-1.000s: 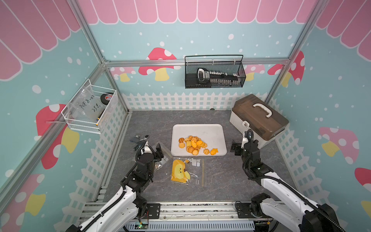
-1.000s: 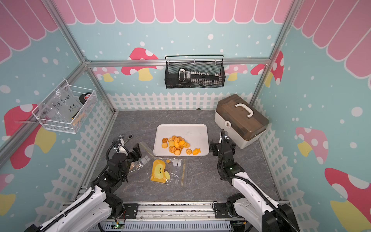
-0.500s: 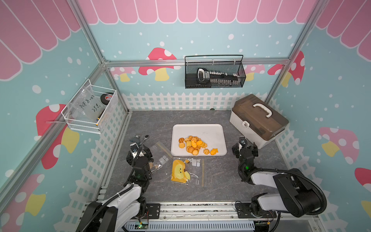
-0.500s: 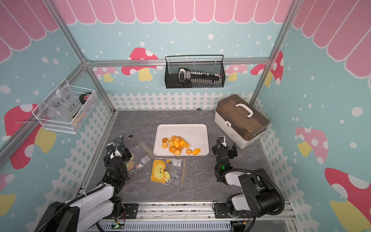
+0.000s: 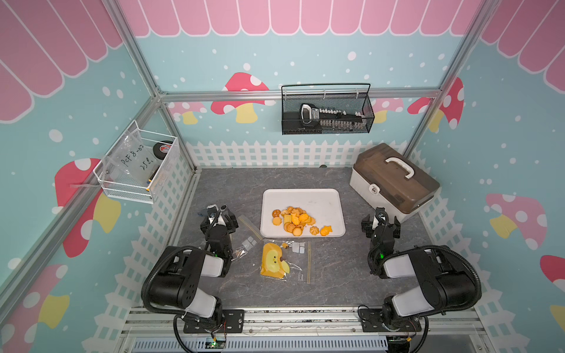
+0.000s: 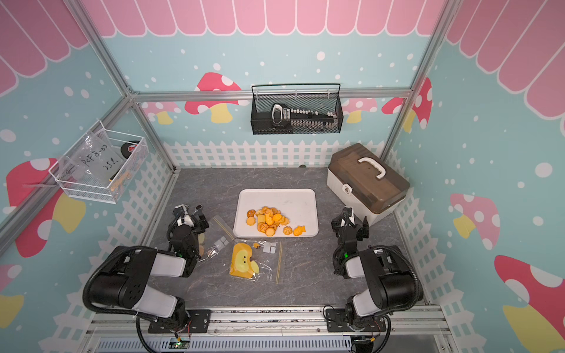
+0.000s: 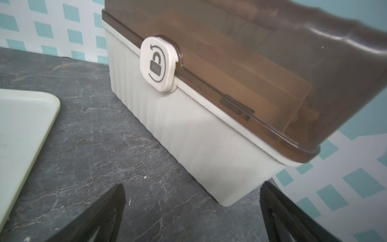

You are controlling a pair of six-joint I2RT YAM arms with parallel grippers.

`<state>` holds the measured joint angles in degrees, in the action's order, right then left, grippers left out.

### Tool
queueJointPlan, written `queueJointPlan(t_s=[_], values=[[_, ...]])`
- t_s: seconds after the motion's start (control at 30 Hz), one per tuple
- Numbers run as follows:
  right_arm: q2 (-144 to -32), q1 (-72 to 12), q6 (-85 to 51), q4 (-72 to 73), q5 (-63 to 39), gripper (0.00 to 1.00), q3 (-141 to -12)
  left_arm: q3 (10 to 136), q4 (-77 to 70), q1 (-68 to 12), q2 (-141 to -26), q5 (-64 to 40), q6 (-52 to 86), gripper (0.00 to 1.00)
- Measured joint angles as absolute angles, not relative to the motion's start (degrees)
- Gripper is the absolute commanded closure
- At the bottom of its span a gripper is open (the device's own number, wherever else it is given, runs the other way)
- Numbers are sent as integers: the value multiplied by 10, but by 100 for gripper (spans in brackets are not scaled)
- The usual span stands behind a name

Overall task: Pour cookies out of the ziploc bag
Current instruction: Reset both arms

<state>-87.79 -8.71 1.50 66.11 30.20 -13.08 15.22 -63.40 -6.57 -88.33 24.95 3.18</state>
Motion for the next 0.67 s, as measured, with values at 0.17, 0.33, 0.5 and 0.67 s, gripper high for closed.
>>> queueJointPlan(t_s=[0.17,0.33,0.5,0.67], values=[[-881,-70,2,614,265,1,-163,184,-595,-64,-882,185,15,1],[-880,-67,-6,602,258,1,-169,198,-566,-61,-883,177,13,2],[-880,-67,-8,595,258,1,-170,200,-550,-57,-883,173,13,2],[-880,-67,-9,598,258,1,-169,200,-546,-56,-883,169,13,2]])
